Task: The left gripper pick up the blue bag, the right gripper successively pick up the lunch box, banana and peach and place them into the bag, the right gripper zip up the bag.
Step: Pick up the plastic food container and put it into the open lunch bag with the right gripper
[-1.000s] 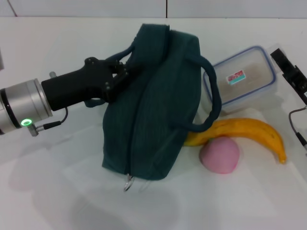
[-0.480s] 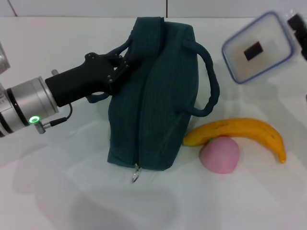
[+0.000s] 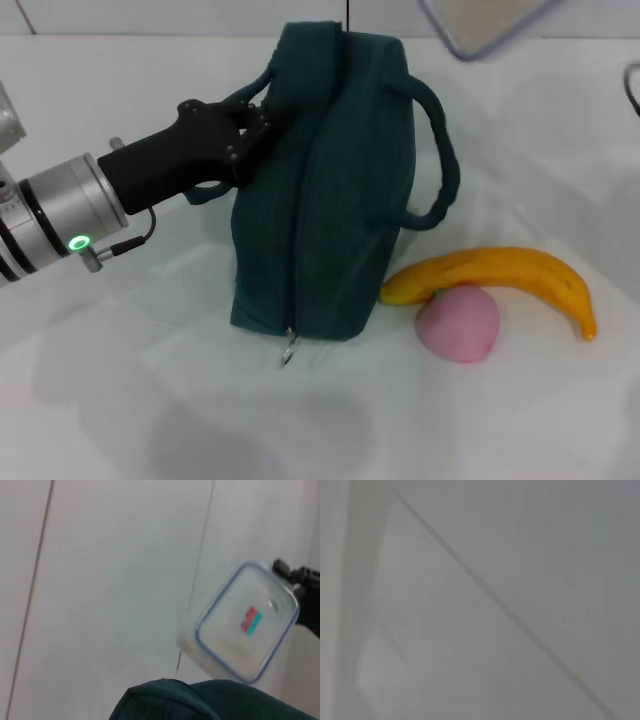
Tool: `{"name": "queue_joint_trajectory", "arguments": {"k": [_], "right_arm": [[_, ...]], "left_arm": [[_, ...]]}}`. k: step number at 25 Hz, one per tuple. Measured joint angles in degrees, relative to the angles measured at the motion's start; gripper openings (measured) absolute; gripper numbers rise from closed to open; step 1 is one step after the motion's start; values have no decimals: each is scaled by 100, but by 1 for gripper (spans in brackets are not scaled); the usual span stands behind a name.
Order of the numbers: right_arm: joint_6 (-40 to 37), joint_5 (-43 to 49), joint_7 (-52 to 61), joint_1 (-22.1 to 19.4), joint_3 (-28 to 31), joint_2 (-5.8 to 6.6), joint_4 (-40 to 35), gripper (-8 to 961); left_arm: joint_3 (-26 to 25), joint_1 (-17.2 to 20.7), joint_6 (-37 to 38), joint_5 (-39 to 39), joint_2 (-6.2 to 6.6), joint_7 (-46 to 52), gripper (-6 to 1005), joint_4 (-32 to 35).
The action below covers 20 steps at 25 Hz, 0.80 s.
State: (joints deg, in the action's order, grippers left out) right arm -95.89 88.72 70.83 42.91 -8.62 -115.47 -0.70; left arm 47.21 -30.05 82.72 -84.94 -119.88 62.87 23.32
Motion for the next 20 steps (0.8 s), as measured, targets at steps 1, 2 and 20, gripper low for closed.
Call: {"name": "queue_joint_trajectory", "arguments": {"k": [1, 2, 20], "right_arm": [[-23, -6, 162, 167, -88, 0, -48, 136], [-43, -6, 264, 292, -140, 0, -71, 137], [435, 2, 521, 855, -1268, -62, -83, 166]], "left_arm": [[-1, -4, -12, 38, 0, -54, 42, -42], [-2, -7, -22, 55, -1, -85, 42, -62], [-20, -134, -57, 67, -1, -108, 43, -137]]}}
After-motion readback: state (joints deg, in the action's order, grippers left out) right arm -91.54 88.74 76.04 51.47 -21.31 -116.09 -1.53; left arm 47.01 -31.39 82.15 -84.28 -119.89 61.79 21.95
